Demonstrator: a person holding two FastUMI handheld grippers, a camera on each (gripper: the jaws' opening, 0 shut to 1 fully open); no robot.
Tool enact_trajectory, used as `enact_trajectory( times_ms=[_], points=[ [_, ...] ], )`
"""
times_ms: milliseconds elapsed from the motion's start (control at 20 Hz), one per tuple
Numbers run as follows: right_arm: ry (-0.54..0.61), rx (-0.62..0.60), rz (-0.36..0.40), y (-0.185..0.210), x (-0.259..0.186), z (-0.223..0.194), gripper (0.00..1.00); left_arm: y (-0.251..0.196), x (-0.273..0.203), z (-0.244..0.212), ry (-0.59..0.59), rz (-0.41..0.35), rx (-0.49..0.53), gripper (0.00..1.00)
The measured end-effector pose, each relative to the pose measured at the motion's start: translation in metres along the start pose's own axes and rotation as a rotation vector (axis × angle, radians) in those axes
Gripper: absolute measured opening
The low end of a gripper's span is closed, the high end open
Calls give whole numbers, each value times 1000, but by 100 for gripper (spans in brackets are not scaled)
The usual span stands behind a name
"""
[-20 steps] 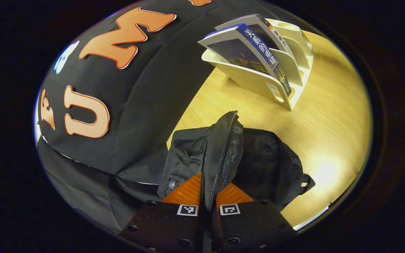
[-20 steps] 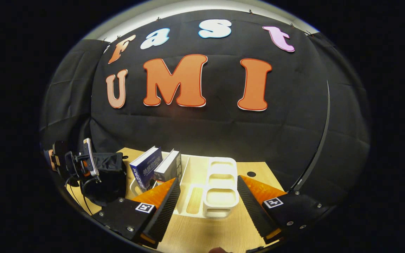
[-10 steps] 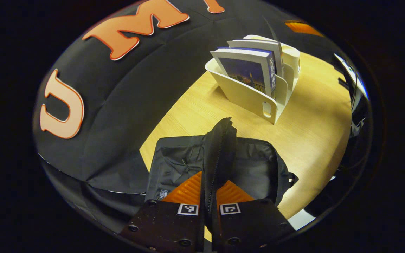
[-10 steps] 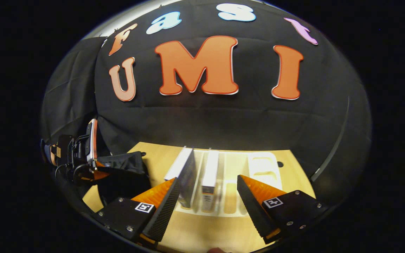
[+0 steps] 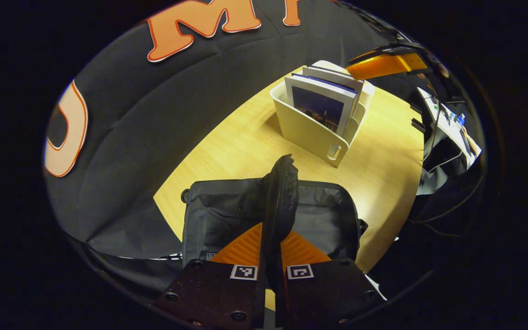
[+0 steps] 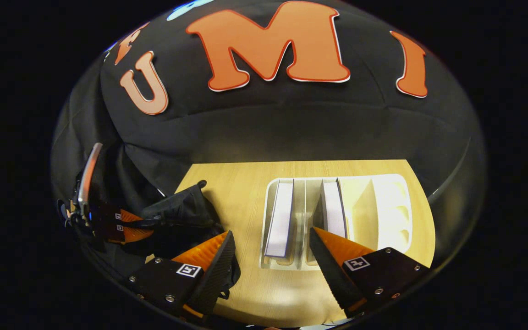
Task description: Open the schoolbag, grab two books from the bookshelf and put them into the schoolbag.
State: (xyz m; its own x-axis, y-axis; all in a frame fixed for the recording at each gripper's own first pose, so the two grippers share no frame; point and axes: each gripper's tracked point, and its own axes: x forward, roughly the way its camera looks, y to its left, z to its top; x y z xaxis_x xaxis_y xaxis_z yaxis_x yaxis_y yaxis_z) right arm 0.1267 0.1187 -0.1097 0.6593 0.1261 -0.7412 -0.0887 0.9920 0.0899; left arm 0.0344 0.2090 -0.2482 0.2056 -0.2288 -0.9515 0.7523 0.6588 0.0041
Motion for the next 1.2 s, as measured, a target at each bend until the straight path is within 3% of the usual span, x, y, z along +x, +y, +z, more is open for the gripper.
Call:
enact_trajectory(
  times_ms=[200,500,800,1000,1050,1100,1150,1200],
  points=[
    [149,47,10,13,33,12,97,6,2,-5,-12,-40,-9,10],
    [427,117,-16,0,82,-20,96,7,3,-8,-19,-29,-55,11],
    [540,69,-35,-1,122,-44,84,1,4,-12,-4,-23,-125,10],
    [588,86,-38,3,136,-53,65,3,12,-19,17,-12,-157,11],
    [585,88,-35,3,140,-52,71,2,12,-21,23,-14,-167,11],
    [588,84,-36,3,142,-54,60,1,12,-21,27,-14,-169,11],
    [594,75,-39,3,143,-55,69,1,12,-21,30,-12,-172,11],
    [593,66,-44,4,145,-56,59,1,12,-22,32,-10,-171,11]
  ],
)
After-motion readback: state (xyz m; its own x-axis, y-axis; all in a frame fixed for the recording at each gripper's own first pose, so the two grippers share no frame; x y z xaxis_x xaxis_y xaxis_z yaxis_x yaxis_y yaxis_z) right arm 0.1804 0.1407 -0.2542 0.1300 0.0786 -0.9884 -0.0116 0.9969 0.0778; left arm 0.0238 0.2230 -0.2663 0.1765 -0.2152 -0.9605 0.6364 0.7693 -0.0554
